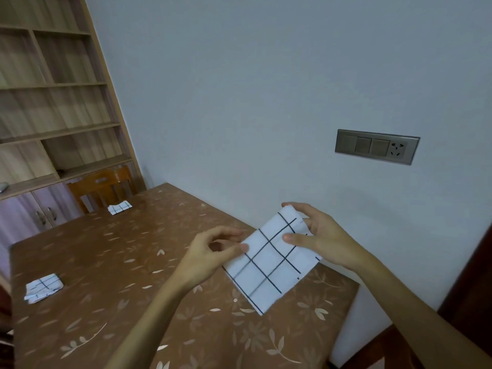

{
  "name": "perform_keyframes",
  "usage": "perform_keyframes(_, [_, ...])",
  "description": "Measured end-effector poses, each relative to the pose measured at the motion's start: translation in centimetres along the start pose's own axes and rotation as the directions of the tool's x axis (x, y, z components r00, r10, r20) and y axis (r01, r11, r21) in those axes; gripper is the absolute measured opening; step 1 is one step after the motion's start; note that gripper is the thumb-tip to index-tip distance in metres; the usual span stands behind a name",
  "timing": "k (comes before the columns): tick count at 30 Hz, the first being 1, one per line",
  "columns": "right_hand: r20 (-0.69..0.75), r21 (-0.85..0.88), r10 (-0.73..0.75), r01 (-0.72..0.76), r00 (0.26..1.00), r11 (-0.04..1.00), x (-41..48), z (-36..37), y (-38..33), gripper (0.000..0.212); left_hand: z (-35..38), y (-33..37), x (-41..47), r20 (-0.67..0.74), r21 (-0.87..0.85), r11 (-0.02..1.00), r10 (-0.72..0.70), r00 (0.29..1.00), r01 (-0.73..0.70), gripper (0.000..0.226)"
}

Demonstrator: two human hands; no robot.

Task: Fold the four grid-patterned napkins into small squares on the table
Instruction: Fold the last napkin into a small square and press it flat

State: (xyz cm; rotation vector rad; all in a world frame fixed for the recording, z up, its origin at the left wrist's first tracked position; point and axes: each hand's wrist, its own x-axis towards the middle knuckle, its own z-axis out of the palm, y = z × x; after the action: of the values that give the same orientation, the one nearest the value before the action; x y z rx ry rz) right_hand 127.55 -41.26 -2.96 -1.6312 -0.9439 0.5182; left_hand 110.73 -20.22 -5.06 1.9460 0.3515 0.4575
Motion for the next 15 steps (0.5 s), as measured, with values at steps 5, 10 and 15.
perform_keyframes(5, [0.110, -0.133, -0.072, 0.087, 0.991, 0.987, 0.1, 1.2, -1.5, 0.054, 2.0, 1.2, -0.6, 0.217, -0.132, 0.991, 0.018, 0.976, 0.011, 0.020])
perform_keyframes(10, [-0.200, 0.151, -0.059, 0.090, 0.978, 0.984, 0.5, 2.2, -0.8, 0.042, 3.6, 1.1, -0.5, -0.027, -0.255, 0.967, 0.011, 1.000, -0.017, 0.017])
perform_keyframes(15, [-0.205, 0.369, 0.109, -0.027, 0.973, 0.929, 0.4, 4.2, 1.1, 0.048, 4.8, 1.4, -0.3, -0.162, -0.303, 0.951, 0.018, 0.987, -0.067, 0.016])
